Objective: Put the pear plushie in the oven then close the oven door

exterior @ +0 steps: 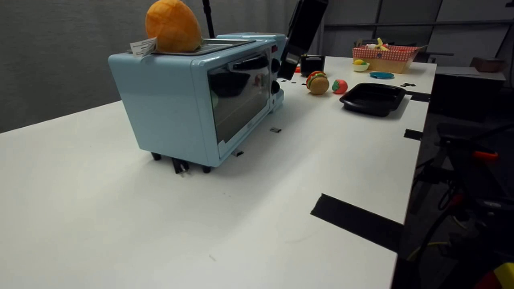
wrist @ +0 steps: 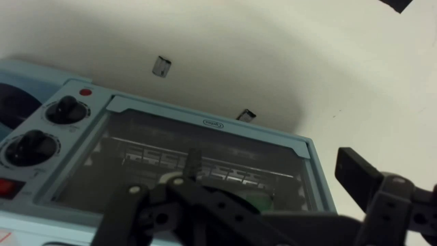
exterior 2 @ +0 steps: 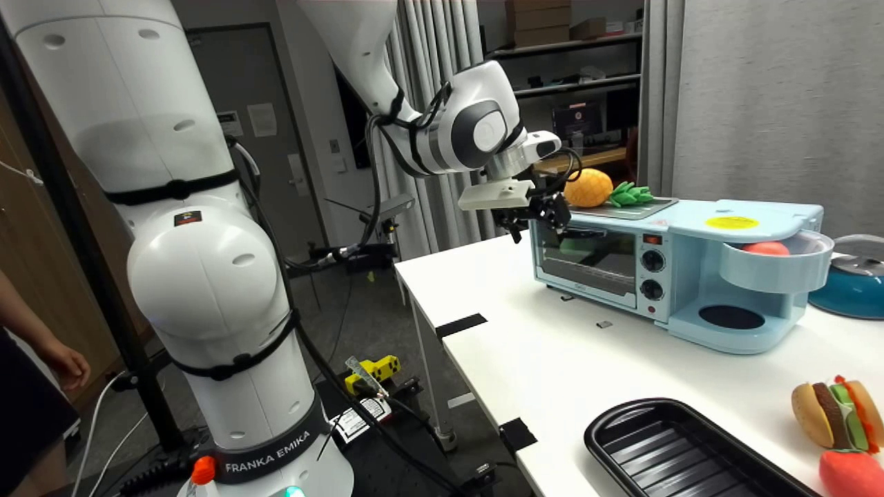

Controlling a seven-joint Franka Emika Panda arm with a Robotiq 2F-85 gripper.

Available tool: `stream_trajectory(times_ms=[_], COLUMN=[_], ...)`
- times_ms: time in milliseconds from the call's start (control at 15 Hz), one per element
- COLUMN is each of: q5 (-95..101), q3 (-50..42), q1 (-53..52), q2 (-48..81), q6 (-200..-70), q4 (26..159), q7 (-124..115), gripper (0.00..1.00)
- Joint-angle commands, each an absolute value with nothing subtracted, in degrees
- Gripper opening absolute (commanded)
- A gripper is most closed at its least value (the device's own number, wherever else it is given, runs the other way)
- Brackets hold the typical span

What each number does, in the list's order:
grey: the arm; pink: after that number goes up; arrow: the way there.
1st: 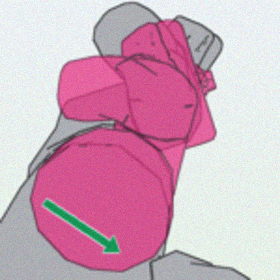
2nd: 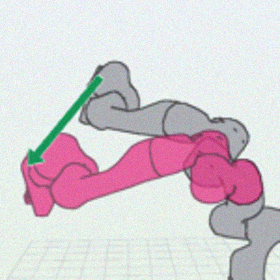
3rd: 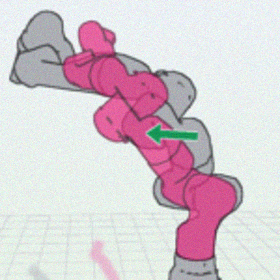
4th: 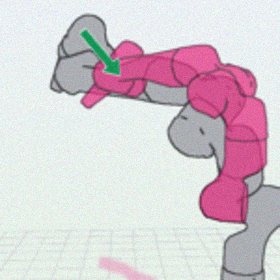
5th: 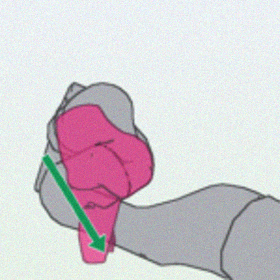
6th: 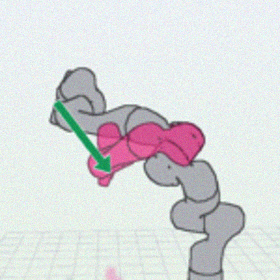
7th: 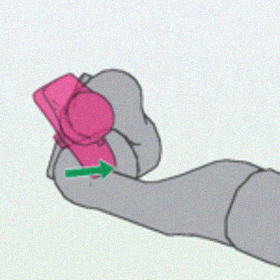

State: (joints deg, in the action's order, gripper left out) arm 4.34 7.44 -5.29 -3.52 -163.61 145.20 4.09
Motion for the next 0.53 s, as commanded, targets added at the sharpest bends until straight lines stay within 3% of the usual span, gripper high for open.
stream_trajectory(times_ms=[0,467], q5=[6.7,8.26], q3=[8.19,8.69], q1=[-6.29,-6.37], q2=[-3.65,-4.4], q6=[-165.82,-165.07], q4=[144.14,143.23], q7=[2.53,1.68], gripper=[1.0,1.0])
